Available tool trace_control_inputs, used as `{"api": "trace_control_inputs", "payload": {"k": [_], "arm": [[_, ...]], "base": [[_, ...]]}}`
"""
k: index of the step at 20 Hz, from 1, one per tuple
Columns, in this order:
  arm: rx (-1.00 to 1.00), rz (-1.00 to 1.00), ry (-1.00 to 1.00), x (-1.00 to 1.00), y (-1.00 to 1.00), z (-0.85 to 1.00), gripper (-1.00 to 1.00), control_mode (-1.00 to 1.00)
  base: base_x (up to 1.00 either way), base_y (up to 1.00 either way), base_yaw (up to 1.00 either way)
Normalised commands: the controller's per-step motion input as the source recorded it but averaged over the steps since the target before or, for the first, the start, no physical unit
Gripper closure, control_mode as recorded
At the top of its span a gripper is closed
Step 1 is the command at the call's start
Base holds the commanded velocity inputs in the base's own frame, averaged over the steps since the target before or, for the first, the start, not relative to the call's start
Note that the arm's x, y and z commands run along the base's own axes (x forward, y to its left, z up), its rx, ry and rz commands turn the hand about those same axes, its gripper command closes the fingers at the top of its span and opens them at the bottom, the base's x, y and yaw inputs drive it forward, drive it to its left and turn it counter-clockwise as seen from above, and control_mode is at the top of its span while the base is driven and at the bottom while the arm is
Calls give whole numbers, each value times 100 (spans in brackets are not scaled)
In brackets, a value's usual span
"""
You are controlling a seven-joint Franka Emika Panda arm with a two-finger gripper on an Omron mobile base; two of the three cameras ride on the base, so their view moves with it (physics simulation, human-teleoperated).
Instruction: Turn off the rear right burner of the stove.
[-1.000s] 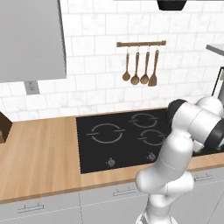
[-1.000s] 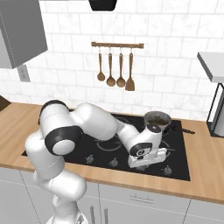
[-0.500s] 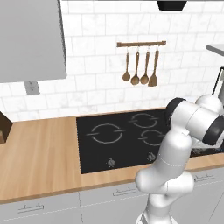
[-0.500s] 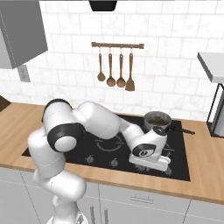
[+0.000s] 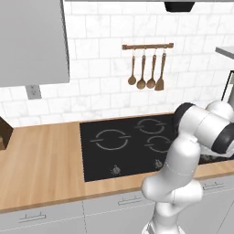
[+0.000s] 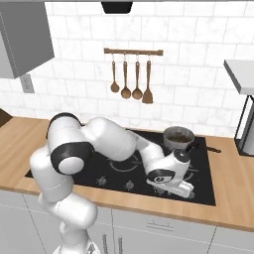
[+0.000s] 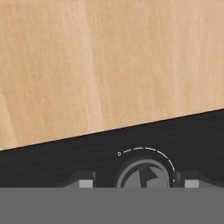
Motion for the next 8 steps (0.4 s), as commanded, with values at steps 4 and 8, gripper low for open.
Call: {"api": "trace_control_inputs", "payload": {"k": [4, 8], "arm": [[3, -97, 1, 11, -8, -24, 100, -100], [0, -99, 4, 2, 4, -37, 100, -100]], "base": [[0, 0, 0], [0, 0, 0]]}}
